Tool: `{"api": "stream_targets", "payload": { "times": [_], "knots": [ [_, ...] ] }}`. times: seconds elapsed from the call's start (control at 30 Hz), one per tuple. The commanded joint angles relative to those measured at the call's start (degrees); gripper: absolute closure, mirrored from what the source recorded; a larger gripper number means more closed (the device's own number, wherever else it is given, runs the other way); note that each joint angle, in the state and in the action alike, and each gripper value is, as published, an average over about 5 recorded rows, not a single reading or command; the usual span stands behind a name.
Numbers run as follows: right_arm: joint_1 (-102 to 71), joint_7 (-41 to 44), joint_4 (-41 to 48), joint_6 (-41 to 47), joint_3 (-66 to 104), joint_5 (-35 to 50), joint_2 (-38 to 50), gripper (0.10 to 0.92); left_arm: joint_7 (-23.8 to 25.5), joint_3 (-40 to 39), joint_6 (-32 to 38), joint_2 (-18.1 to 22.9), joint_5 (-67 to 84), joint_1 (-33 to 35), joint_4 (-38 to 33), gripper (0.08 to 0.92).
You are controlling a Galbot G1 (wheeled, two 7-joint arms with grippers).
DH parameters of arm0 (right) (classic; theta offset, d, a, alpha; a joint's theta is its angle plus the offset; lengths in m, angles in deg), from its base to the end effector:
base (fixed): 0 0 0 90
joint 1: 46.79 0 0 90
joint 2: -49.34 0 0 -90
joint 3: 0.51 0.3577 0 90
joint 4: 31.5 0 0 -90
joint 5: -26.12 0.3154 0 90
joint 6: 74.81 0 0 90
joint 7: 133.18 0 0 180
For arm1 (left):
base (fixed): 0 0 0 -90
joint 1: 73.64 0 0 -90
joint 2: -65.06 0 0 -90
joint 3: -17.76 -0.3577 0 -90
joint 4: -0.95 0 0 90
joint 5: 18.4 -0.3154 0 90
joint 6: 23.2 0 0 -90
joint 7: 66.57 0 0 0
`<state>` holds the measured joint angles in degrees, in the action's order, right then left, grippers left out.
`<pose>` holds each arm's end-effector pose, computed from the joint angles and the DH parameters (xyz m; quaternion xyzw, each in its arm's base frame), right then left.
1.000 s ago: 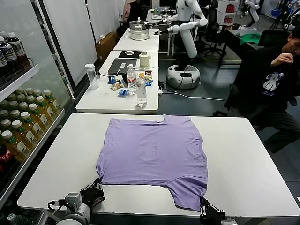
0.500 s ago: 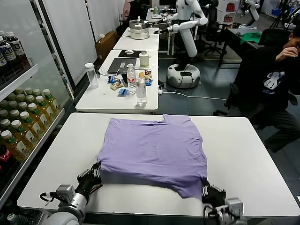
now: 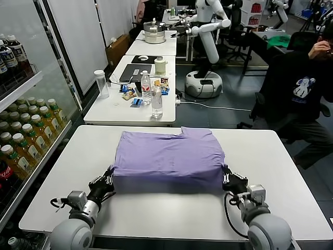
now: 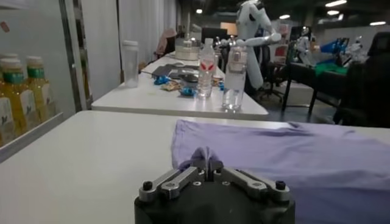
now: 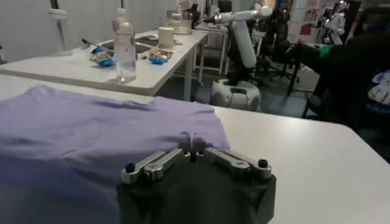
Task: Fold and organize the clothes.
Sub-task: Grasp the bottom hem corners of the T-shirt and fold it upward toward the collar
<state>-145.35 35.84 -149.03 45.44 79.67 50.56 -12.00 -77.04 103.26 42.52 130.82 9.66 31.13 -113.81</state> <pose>0.2414 -0.0598 -0.2475 0.0805 -0.9832 0.0637 0.1512 0.2213 0.0721 -0.2806 -0.0420 -0.9857 0.0153 0.1627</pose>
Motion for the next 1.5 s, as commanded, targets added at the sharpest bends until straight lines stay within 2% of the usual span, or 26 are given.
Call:
{"api": "stream_targets", "payload": {
  "times": [0.03,0.23,0.37,0.5,0.77,1.0,1.1,1.27,1.5],
  "knots": [
    [7.0,0.4,7.0,-0.4,-3.3,-3.5,-0.3,0.914,-0.5,-3.9,0.2,-0.5,-3.2,-7.8,9.2,0.886],
    [7.4,1.1,8.0,0.3,-5.2,-5.8,-1.7,0.906,-0.7,-4.8,0.0,0.0,-3.8,-8.7,10.7,0.882],
    [6.2,2.0,7.5,0.6,-5.5,-7.3,-2.2,0.824,-0.8,-4.9,0.3,0.5,-3.9,-8.6,10.4,0.831],
    [3.7,2.4,5.8,0.4,-4.2,-7.9,-2.0,0.704,-1.3,-4.3,0.4,0.9,-3.9,-7.6,9.3,0.739],
    [-1.9,1.8,1.5,0.3,0.4,-7.3,-0.5,0.479,-1.8,-2.9,0.6,1.9,-3.8,-4.1,6.7,0.488],
    [-3.6,0.0,2.6,2.0,2.8,-4.8,-1.0,0.274,-2.2,-2.1,0.7,3.3,-3.2,-1.6,5.8,0.266],
    [-3.6,-0.3,3.8,2.7,3.1,-2.6,-1.2,0.219,-2.1,-2.1,0.6,3.0,-2.5,-0.9,5.9,0.198],
    [-2.6,-0.5,6.8,2.9,2.0,0.3,-1.9,0.203,-2.2,-3.7,-0.2,2.1,-1.7,-4.2,9.5,0.178],
    [-0.9,-0.5,9.6,2.9,0.9,2.5,-2.7,0.203,-3.0,-5.6,-0.8,3.1,-0.9,-9.5,14.9,0.177]
  ]
}}
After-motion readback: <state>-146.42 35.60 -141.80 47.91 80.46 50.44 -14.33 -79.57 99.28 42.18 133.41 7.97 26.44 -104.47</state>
